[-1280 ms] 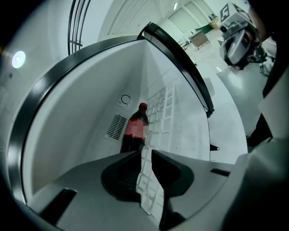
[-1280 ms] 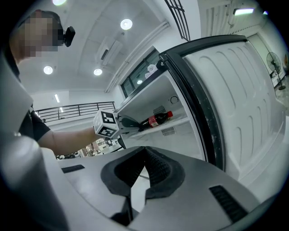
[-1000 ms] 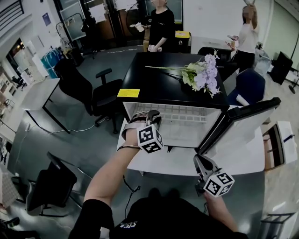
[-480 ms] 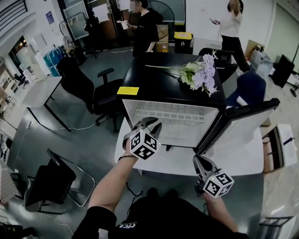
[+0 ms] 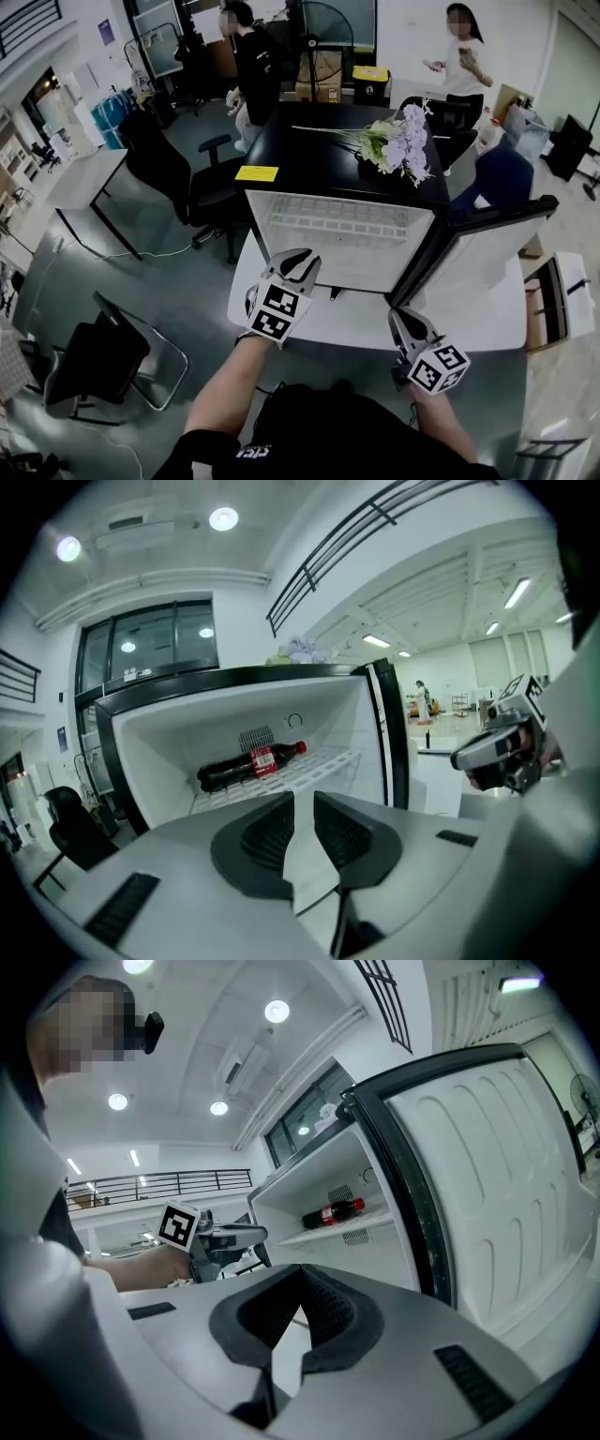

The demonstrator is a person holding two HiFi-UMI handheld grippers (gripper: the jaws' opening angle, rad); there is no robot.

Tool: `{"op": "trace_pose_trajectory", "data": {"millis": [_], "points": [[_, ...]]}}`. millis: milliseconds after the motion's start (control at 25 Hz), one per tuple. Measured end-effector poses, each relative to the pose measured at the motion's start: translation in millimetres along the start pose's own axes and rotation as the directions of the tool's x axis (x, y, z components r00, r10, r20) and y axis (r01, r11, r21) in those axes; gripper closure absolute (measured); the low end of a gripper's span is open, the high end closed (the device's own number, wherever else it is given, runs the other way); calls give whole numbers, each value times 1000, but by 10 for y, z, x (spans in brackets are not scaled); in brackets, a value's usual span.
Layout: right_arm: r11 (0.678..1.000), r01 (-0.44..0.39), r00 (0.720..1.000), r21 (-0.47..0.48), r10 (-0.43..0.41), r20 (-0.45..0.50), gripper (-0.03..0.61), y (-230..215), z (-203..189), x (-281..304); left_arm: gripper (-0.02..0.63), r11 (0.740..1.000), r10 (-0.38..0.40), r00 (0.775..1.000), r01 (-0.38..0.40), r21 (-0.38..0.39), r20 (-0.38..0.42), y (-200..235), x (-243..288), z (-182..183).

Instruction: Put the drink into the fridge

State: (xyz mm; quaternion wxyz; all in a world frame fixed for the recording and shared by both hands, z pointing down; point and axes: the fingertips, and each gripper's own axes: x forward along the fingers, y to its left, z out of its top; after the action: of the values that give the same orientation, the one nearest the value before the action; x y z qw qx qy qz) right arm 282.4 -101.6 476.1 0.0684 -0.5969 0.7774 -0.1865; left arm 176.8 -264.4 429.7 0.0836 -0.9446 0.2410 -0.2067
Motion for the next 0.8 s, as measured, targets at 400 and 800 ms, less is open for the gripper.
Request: {"op": "trace_pose_trajectory", "data": {"millis": [400,800], "points": [[996,43,995,-73,-36,95,566,415,321,184,543,983,13,995,6,-186,101,216,-681,-127],[990,89,985,-112,-71,154,568,1105,417,314,543,971,-40,991,68,-229,125,458,-1259,-448]]}}
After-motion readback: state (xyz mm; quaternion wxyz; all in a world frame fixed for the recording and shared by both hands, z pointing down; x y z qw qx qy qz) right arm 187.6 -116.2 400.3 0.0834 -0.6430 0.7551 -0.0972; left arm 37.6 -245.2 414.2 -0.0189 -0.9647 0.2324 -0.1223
